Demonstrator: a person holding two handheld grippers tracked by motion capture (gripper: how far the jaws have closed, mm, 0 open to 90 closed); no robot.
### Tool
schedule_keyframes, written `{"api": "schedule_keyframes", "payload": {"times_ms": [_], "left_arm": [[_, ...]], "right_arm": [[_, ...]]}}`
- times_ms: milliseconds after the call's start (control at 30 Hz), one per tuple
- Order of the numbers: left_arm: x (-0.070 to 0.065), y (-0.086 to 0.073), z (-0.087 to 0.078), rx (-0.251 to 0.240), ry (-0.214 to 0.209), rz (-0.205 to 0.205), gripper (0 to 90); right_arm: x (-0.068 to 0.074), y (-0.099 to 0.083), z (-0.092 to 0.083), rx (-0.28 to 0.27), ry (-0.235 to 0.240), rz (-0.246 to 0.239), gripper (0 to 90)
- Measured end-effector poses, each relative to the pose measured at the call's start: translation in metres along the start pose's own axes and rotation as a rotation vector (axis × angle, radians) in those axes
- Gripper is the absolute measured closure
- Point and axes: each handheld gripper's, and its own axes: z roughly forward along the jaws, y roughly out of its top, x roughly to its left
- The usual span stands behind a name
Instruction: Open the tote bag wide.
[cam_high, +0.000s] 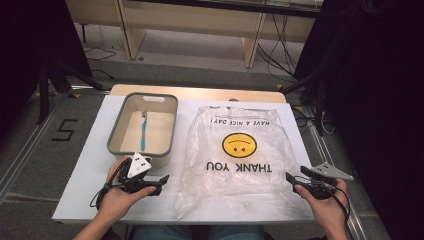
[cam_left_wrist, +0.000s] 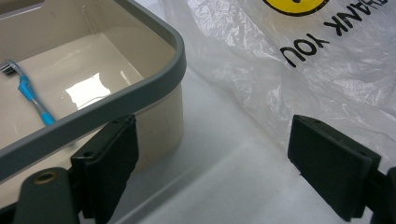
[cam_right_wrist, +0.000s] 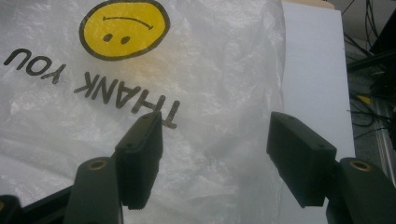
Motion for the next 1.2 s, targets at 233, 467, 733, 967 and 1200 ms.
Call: {"api": "schedule_keyframes", "payload": {"times_ms": [233, 467, 733, 967, 1200], "left_arm": [[0.001, 0.000, 0.000, 0.010, 0.002, 0.004, 16.1], [-0.007, 0.003, 0.000, 0.022, -0.006, 0.025, 17.5], [-0.036, 0.011, 0.006, 0.057, -0.131, 0.036, 22.9], [-0.062, 0.012, 0.017, 0.144, -0.251, 0.102, 23.7], [-0.081, 0.007, 0.032, 0.275, -0.285, 0.189, 34.0]], "right_arm": [[0.000, 0.000, 0.001, 0.010, 0.000, 0.002, 37.1], [-0.003, 0.002, 0.002, 0.020, -0.016, 0.003, 37.2], [-0.009, 0.004, 0.002, 0.059, -0.071, 0.019, 38.2], [-0.011, 0.000, 0.005, 0.140, -0.089, 0.026, 40.3], [-0.013, -0.003, 0.008, 0.204, -0.077, 0.053, 50.2]]}}
